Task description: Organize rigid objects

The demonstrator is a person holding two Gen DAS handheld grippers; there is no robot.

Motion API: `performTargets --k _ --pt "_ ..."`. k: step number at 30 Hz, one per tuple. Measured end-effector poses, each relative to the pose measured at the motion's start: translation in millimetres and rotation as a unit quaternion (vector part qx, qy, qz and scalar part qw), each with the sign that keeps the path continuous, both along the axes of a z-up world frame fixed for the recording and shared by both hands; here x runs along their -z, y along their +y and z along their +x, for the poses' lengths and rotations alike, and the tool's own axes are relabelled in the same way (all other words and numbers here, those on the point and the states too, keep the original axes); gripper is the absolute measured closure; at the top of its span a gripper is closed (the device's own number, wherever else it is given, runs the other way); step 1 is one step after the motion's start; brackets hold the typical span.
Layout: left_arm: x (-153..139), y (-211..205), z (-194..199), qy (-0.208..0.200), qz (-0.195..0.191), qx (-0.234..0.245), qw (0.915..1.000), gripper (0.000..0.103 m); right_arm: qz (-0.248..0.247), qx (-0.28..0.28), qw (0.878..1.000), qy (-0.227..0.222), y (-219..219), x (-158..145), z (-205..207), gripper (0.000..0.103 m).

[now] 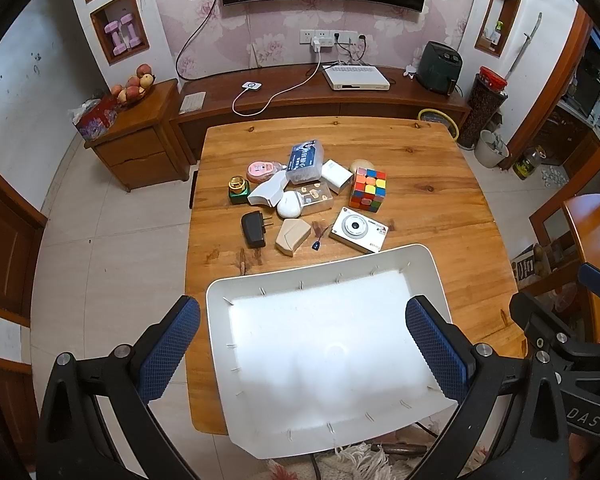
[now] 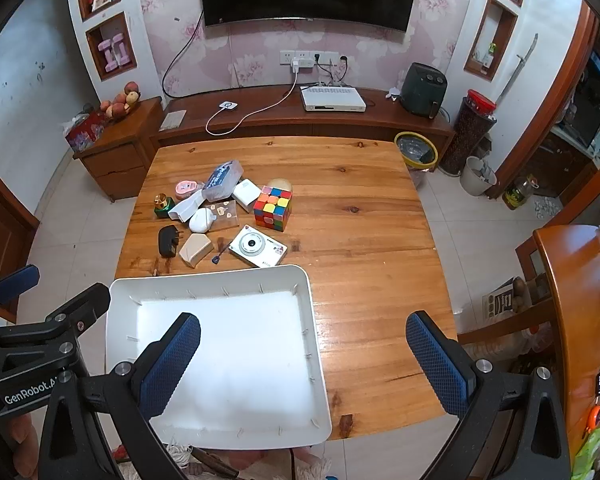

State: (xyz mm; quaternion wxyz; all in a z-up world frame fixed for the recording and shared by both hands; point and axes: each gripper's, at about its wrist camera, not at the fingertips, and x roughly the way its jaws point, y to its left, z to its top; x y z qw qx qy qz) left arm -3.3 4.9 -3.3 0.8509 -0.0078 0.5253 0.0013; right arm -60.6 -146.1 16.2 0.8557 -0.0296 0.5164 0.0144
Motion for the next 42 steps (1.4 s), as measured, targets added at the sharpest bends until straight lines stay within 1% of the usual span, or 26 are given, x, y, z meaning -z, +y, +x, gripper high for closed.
performTargets --k 3,14,27,42 --pt "2 -5 -5 -0.002 0.001 -0.001 1.0 0.001 0.001 0.0 1.0 0.001 -1 1 -1 0.0" --pt "0 -5 -5 0.0 0.001 -0.002 1.0 0.001 0.002 -0.001 1.0 0.001 -1 2 -2 0.0" --pt "-1 -7 -9 -0.004 0.003 -0.001 1.0 0.001 0.008 0.0 1.0 0.0 -7 3 -12 0.0" --pt "-1 -6 -12 -0.008 0.008 0.001 0.9999 0.001 0.009 0.003 1.0 0.001 -7 3 -9 0.0"
